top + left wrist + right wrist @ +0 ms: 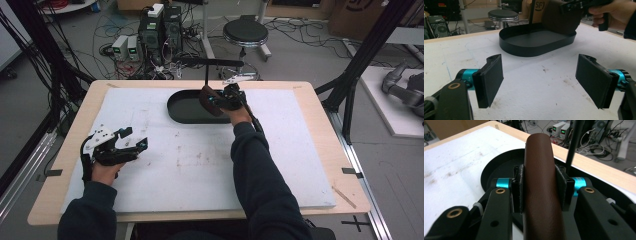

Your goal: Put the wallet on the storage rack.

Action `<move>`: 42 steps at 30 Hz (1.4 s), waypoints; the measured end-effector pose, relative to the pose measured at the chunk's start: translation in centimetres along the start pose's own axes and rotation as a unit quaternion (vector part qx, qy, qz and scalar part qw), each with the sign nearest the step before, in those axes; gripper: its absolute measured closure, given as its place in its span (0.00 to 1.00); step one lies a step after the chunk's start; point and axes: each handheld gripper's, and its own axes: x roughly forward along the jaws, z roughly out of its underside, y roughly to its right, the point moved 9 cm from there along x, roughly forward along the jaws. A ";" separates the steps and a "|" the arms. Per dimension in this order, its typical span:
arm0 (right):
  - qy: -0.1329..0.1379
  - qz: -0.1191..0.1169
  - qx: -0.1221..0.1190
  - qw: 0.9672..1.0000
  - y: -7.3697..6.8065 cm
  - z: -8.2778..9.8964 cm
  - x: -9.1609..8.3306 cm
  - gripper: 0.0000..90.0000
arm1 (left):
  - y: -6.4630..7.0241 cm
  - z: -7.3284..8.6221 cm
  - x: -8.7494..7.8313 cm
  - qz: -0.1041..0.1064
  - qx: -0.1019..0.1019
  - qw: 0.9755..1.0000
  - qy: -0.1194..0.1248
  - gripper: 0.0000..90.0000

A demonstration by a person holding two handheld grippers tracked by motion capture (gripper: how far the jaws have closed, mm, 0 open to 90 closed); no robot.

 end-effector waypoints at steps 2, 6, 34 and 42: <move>0.002 0.005 0.002 1.000 0.0 0.0 1.1 0.71 | 0.0 0.0 0.0 0.001 -0.001 1.000 0.001 0.25; -0.011 0.006 0.023 1.000 0.3 0.6 2.3 0.71 | -0.1 0.0 -0.1 0.000 -0.002 1.000 0.002 0.25; 0.023 0.075 -0.003 0.997 4.6 1.9 -10.4 0.47 | -0.2 -0.1 -0.1 0.000 -0.009 1.000 0.004 0.25; 0.014 0.079 -0.026 0.996 3.0 5.6 -15.9 0.31 | -0.4 -0.5 0.0 -0.001 -0.016 1.000 0.008 0.25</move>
